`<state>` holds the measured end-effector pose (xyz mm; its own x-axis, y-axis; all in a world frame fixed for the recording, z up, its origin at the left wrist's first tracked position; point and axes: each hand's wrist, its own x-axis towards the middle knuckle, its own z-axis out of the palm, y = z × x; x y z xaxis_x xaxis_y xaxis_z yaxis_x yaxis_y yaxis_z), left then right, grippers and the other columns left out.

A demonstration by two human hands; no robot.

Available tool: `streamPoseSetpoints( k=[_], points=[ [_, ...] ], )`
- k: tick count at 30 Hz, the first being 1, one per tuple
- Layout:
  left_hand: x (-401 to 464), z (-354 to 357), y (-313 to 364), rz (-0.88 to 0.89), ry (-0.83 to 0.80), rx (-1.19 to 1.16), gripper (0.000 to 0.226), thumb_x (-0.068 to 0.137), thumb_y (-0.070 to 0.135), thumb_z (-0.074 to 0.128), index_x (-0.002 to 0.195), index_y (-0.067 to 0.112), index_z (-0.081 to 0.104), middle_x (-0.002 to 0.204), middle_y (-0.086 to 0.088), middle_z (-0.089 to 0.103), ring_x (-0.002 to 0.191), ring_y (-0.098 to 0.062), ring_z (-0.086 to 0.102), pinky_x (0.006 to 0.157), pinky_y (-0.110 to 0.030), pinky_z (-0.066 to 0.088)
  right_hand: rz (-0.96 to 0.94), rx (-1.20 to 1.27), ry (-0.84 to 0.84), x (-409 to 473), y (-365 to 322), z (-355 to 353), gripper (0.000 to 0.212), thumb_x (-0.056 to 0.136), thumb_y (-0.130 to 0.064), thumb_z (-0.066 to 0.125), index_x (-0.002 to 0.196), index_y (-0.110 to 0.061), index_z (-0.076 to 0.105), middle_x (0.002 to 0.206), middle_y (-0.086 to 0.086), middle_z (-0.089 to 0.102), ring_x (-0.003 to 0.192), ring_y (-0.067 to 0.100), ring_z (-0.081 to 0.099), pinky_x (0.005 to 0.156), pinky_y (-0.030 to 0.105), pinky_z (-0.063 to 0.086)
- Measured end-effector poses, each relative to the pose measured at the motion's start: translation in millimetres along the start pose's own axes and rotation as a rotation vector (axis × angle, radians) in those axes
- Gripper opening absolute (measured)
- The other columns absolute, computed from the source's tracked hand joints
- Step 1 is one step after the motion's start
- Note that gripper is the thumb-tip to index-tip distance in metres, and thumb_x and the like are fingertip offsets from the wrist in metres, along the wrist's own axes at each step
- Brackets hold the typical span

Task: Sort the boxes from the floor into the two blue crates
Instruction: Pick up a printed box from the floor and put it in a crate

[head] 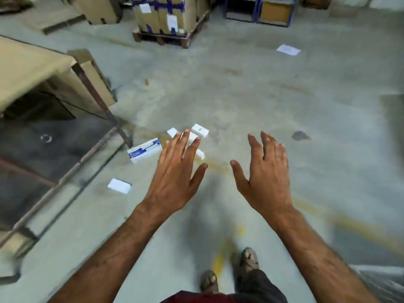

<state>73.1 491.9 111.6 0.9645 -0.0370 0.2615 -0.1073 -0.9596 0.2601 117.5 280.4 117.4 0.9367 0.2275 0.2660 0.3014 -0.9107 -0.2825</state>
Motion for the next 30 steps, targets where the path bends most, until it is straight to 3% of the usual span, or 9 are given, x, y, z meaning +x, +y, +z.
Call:
streamPoseSetpoints(
  k=[8, 14, 21, 30],
  points=[
    [-3.5, 6.5, -122.0, -0.299, -0.017, 0.058, 0.064, 0.103, 0.044, 0.048, 0.156, 0.009, 0.037, 0.167, -0.017, 0.025, 0.155, -0.034, 0.02, 0.126, -0.048, 0.018, -0.267, 0.046, -0.173, 81.2, -95.1, 95.7, 0.068, 0.098, -0.046, 0.055, 0.15, -0.003, 0.045, 0.156, 0.026, 0.038, 0.145, 0.044, 0.035, 0.122, 0.056, 0.022],
    [22.5, 21.2, -203.4, -0.484, -0.08, 0.094, 0.065, 0.104, 0.042, 0.05, 0.156, 0.007, 0.036, 0.167, -0.019, 0.022, 0.155, -0.037, 0.02, 0.125, -0.053, 0.02, -0.395, 0.058, -0.31, 164.1, -152.2, 175.9, 0.07, 0.1, -0.053, 0.045, 0.153, -0.007, 0.041, 0.16, 0.021, 0.034, 0.148, 0.038, 0.03, 0.124, 0.051, 0.018],
    [78.4, 42.1, -280.4, -0.595, -0.133, 0.1, 0.066, 0.103, 0.044, 0.048, 0.156, 0.007, 0.036, 0.166, -0.021, 0.024, 0.154, -0.038, 0.022, 0.125, -0.053, 0.02, -0.513, 0.045, -0.447, 257.2, -192.5, 247.9, 0.072, 0.101, -0.054, 0.043, 0.157, -0.011, 0.033, 0.164, 0.019, 0.026, 0.152, 0.035, 0.024, 0.124, 0.05, 0.018],
    [147.3, 101.4, -385.8, -0.624, -0.221, 0.069, 0.07, 0.102, 0.044, 0.053, 0.157, 0.005, 0.034, 0.166, -0.022, 0.022, 0.155, -0.039, 0.019, 0.126, -0.054, 0.019, -0.516, -0.016, -0.573, 345.9, -227.3, 349.8, 0.072, 0.103, -0.054, 0.038, 0.16, -0.011, 0.027, 0.165, 0.017, 0.022, 0.153, 0.033, 0.019, 0.125, 0.049, 0.014]
  ],
)
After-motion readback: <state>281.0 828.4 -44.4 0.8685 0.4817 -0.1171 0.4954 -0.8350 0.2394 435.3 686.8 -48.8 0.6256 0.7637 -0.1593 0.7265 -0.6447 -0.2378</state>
